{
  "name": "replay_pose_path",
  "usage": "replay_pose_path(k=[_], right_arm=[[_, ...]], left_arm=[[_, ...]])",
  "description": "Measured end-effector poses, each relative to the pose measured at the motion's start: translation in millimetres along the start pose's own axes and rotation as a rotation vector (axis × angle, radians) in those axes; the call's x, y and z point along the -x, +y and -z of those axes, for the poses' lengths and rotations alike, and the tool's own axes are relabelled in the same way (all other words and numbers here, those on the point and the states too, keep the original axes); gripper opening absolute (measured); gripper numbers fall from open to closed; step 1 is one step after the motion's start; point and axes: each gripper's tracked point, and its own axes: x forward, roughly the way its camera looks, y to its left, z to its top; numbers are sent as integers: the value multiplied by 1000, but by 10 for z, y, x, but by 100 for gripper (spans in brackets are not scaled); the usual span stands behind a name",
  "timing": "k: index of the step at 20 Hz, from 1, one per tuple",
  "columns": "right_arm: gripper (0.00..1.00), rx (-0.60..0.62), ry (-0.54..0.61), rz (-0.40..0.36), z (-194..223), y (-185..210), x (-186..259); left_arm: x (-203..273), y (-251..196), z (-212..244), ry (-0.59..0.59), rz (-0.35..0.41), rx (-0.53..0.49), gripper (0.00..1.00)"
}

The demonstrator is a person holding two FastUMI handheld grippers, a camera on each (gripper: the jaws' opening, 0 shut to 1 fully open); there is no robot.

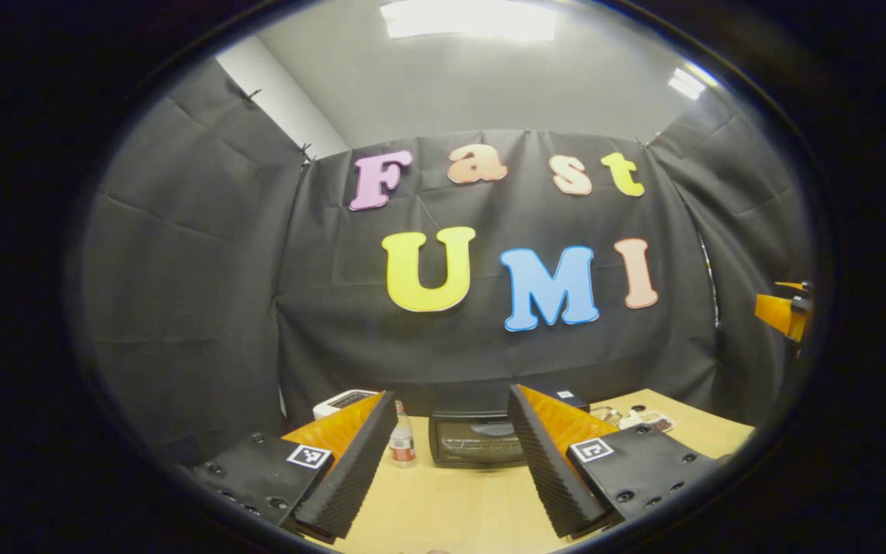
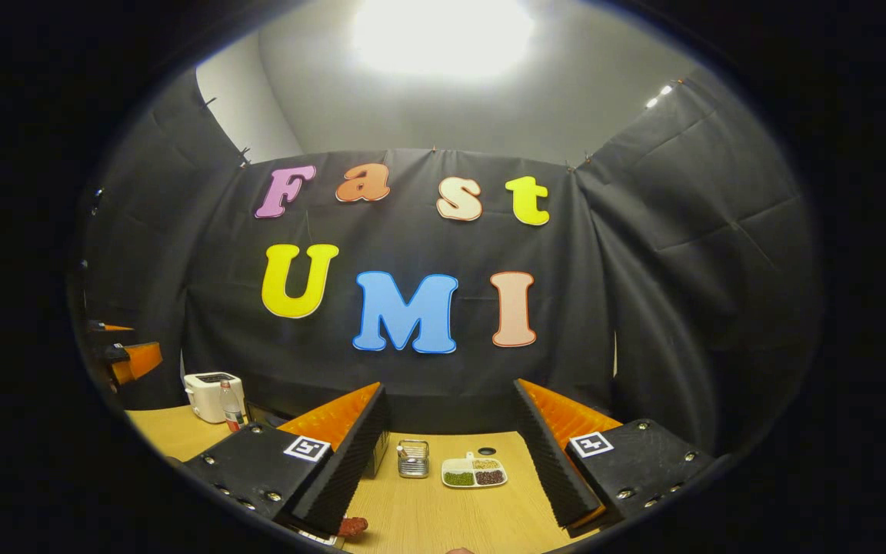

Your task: Open the electric oven with the left hand, put the food in, and close the electric oven.

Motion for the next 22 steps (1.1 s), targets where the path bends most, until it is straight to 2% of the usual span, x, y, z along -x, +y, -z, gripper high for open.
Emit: replay_pose_path(k=[3,9,17,19,20,22], right_arm=[[97,11,-13,-14,26,-92,10],[97,-6,-21,6,41,-164,-31],[97,-3,-9,148,5,-294,-151],[98,-4,-14,191,-24,-339,-148],[98,-6,-11,211,-33,-359,-163],[98,-5,6,251,16,-401,-181]], left_arm=[[-140,-84,27,3,3,-15,100],[-647,-308,76,10,43,11,100],[-1592,-572,507,56,126,17,100],[-1807,-632,688,87,147,26,90],[-1904,-641,775,97,152,22,100],[-2087,-685,948,121,168,10,97]])
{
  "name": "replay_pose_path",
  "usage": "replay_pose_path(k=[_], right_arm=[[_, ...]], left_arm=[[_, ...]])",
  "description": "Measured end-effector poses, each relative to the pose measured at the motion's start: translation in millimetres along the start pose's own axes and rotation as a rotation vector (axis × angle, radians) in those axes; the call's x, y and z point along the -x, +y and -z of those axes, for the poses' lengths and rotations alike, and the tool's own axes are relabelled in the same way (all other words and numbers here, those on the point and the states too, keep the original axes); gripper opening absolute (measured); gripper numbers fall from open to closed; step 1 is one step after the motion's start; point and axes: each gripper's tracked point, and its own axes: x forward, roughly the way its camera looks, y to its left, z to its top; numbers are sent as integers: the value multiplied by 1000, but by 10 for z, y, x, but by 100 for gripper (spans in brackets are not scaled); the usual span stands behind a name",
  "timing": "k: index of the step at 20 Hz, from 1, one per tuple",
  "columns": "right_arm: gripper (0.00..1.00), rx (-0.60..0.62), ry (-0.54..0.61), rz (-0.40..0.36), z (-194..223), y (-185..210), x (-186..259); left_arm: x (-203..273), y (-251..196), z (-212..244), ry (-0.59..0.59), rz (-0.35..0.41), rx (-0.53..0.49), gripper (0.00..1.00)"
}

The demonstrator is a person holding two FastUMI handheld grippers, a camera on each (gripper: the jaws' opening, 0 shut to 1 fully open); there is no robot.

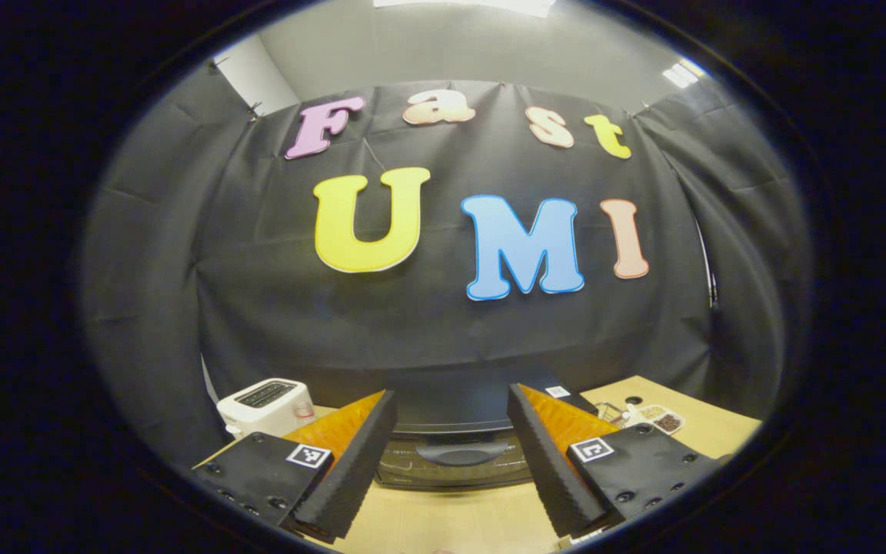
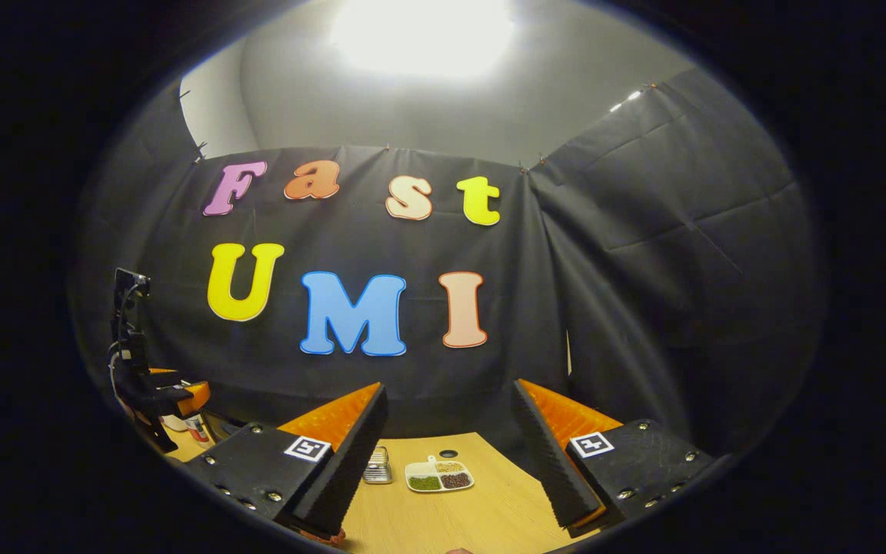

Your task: Open the electric oven with the left hand, put the food in, and close the electric oven.

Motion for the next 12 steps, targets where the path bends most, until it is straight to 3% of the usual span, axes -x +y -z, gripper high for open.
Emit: replay_pose_path(k=[12], right_arm=[[97,97,79,115,137,-31,-69]], left_arm=[[-877,-132,928,142,22,9,100]])
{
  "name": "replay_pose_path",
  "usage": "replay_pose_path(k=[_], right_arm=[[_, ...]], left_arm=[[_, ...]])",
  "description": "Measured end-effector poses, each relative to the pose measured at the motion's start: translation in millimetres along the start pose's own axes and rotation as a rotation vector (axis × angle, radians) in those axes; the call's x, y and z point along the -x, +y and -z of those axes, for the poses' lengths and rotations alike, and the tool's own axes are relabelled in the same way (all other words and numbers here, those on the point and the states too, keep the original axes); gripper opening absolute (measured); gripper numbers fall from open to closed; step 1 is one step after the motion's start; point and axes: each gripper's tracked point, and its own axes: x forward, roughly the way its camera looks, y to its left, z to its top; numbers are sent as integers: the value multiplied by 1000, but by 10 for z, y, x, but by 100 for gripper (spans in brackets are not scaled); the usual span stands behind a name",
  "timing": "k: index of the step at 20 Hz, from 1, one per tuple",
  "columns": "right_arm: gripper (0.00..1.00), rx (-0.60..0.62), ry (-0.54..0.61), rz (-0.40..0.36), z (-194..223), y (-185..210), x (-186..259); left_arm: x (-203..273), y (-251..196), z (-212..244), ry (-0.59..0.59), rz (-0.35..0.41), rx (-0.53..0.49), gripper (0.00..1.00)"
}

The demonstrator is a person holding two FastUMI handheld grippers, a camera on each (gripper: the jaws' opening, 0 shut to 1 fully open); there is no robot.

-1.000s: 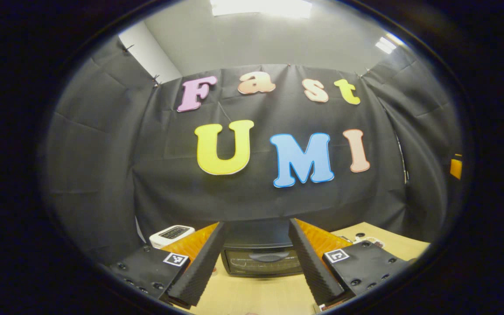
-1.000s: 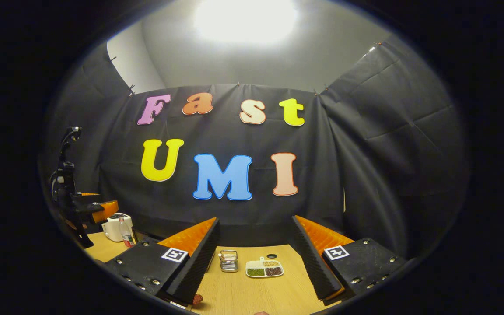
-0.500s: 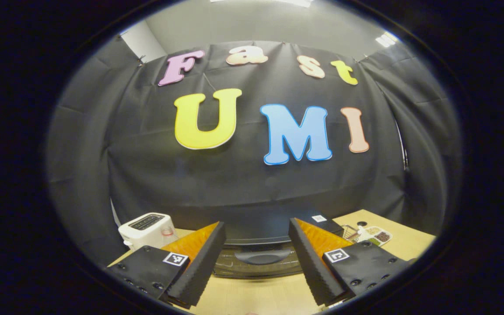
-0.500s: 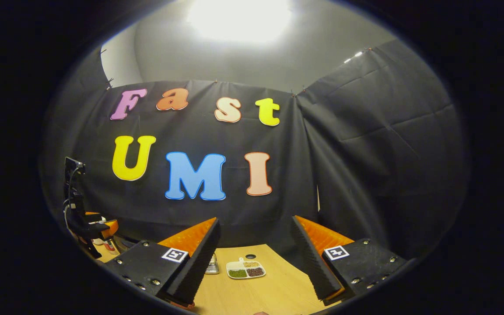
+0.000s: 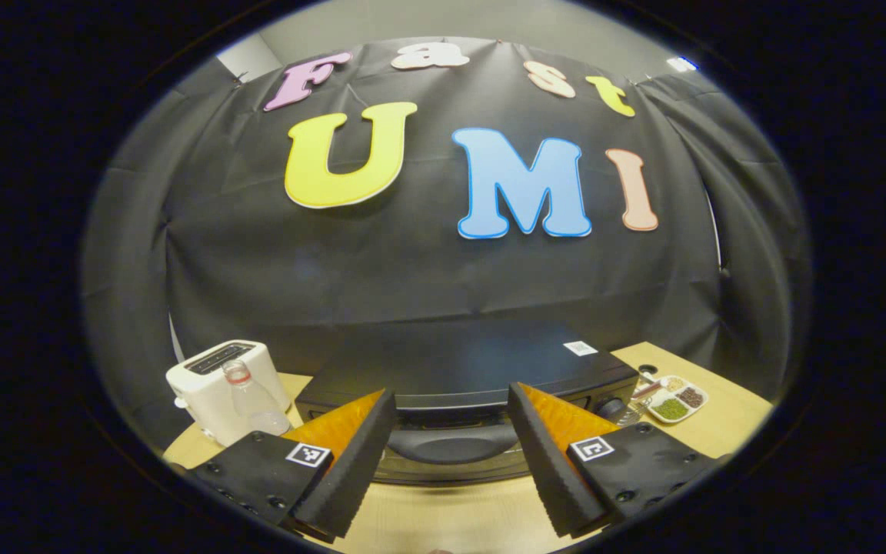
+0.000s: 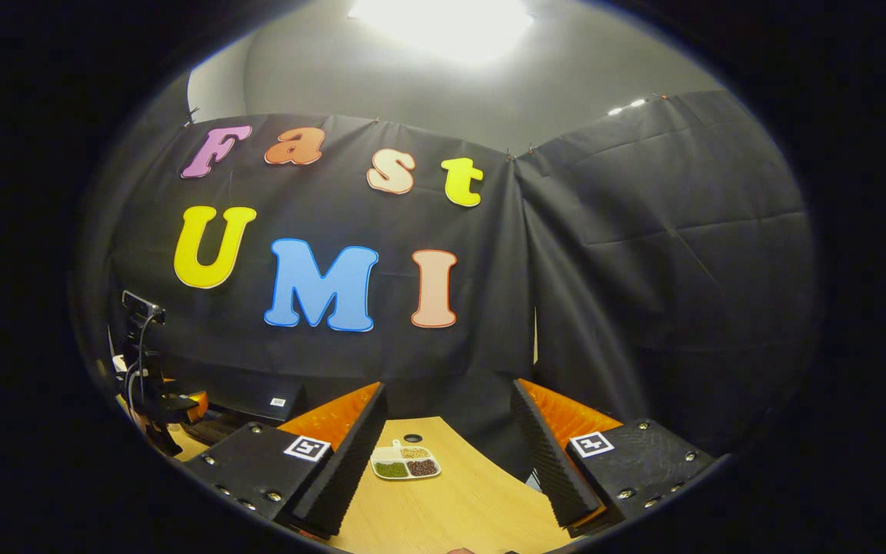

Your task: Open the electric oven with the left hand, put the food in, and close the electric oven.

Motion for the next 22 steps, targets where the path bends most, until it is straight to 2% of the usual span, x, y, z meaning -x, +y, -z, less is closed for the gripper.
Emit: replay_pose_path(k=[5,7,8,9,12,15,19,20,21,22], right_arm=[[97,30,8,16,-2,19,-6],[97,41,12,14,11,32,-14],[97,42,15,10,23,42,-13],[98,39,16,7,22,53,-29],[97,22,14,-4,12,64,-54],[97,28,10,-23,14,80,-67],[97,21,12,-48,19,76,-44],[98,18,14,-53,32,72,-34],[98,15,16,-58,37,72,-21],[98,12,18,-63,50,67,-13]], left_arm=[[-197,-8,274,49,-11,18,98],[-231,-18,255,28,-15,-5,100],[-220,-35,266,28,-16,-6,96],[-225,-30,252,17,-22,1,97],[-150,-45,297,18,-28,4,94],[-4,-53,348,12,-28,2,100],[190,-70,464,28,-36,2,100],[237,-76,508,37,-37,3,91],[284,-81,537,43,-37,3,100],[329,-83,580,51,-36,1,100]])
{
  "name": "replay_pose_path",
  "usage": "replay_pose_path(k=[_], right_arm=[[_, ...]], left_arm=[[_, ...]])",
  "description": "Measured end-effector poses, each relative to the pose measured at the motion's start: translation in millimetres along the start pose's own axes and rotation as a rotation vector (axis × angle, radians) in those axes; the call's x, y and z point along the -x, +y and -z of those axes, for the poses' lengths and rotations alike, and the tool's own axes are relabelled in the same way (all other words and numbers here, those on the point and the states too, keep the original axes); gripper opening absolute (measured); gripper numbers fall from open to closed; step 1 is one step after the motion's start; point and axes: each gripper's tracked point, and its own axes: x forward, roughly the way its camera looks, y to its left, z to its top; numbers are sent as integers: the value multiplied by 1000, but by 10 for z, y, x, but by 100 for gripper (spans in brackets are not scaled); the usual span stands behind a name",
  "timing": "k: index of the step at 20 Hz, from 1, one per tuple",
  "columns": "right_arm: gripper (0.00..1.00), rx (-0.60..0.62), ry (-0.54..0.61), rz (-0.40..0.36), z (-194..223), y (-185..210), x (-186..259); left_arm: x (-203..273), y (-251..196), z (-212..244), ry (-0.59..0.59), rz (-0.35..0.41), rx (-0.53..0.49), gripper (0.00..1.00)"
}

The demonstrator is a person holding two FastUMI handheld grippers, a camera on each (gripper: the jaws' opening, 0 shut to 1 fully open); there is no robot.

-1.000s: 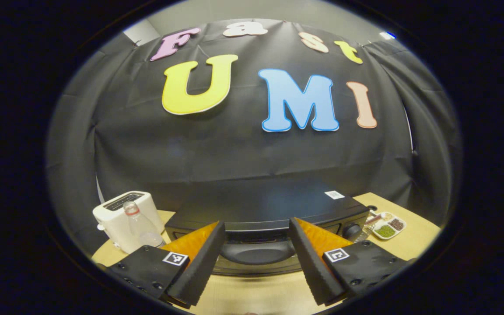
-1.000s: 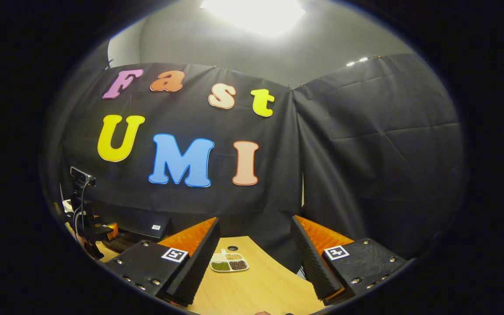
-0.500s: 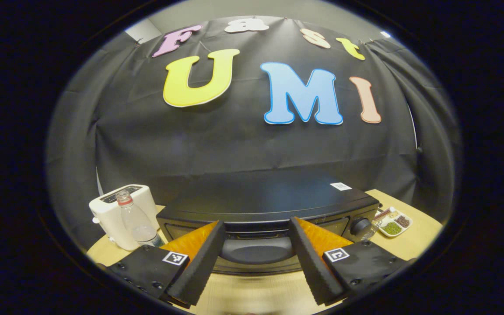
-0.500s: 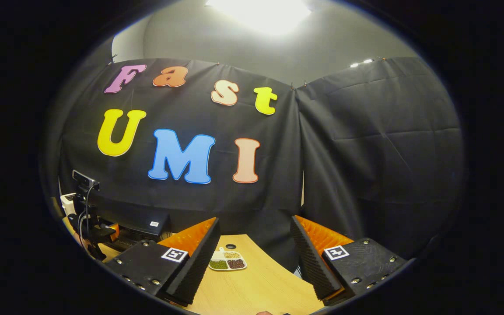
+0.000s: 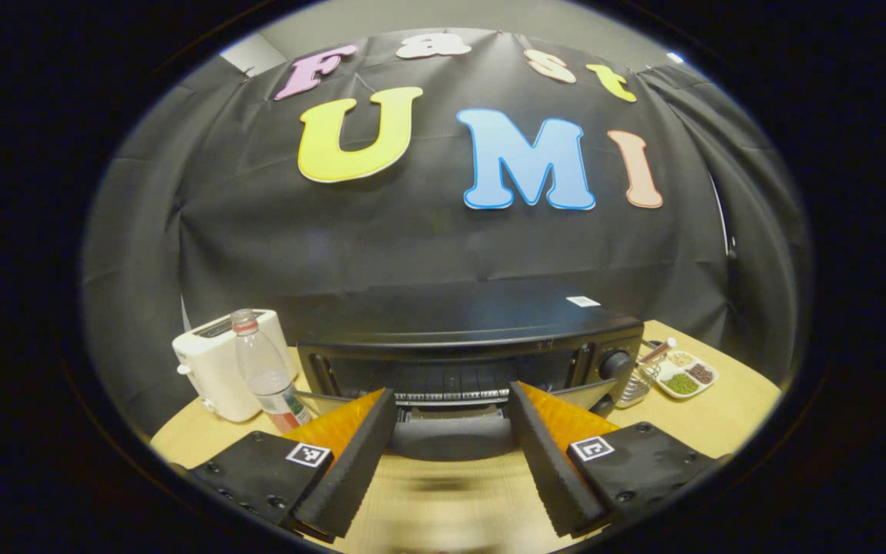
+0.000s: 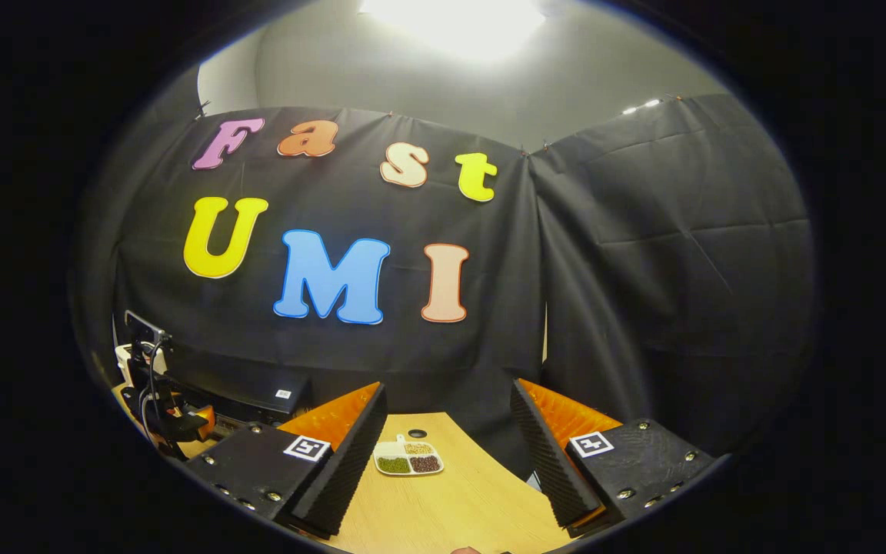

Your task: Open the electric oven with the left hand, put the food in, and close the electric oven.

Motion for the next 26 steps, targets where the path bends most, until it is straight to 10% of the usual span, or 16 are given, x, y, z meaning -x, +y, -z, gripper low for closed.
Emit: replay_pose_path(k=[26], right_arm=[[97,-54,76,-91,247,122,163]], left_arm=[[553,-112,1197,213,12,-49,100]])
